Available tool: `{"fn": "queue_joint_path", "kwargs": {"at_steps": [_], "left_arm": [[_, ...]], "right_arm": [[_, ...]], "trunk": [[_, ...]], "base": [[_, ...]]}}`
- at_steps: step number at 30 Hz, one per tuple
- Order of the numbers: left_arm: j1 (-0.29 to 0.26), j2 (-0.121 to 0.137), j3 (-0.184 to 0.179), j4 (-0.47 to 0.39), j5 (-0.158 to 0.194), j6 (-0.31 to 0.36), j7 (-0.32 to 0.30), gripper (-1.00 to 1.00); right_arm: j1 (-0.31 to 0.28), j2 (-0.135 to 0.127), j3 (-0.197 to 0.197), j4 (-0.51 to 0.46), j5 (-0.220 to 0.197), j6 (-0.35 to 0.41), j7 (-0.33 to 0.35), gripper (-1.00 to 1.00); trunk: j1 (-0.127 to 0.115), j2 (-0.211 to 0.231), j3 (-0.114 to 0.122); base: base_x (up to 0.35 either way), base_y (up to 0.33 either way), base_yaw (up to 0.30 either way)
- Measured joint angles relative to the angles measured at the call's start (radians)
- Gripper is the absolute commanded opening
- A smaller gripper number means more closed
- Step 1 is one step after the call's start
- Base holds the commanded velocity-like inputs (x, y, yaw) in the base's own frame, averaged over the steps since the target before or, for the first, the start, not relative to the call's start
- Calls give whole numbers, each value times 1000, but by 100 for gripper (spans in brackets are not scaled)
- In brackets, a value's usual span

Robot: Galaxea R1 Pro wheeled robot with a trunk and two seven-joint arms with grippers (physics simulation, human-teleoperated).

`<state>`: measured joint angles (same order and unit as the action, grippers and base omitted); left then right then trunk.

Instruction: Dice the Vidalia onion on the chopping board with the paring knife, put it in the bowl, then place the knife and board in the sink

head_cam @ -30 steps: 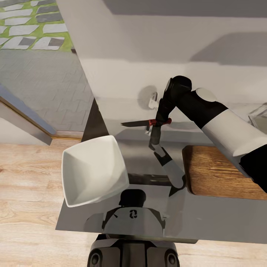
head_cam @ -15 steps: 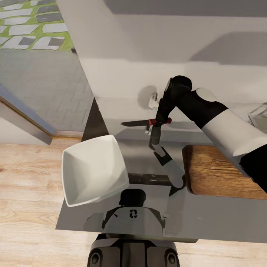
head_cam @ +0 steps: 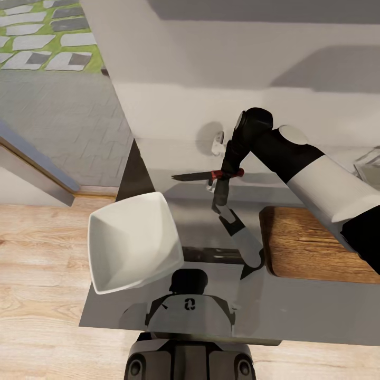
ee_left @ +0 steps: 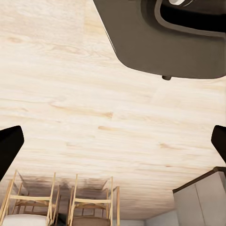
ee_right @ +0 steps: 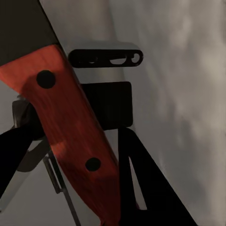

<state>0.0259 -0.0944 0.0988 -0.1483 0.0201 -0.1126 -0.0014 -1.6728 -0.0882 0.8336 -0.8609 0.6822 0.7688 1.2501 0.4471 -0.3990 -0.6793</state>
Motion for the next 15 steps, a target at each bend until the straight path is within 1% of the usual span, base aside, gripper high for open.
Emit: {"fn": "queue_joint_path", "kwargs": {"at_steps": [4, 15], "left_arm": [[0, 0, 0, 0, 0, 0, 0, 100], [0, 0, 0, 0, 0, 0, 0, 100]], "right_arm": [[1, 0, 1, 1, 5, -7, -5, -100], [1, 0, 1, 1, 5, -8, -4, -100]], "trunk": [[2, 0, 3], [2, 0, 20]], "base": [[0, 0, 0], [0, 0, 0]]}}
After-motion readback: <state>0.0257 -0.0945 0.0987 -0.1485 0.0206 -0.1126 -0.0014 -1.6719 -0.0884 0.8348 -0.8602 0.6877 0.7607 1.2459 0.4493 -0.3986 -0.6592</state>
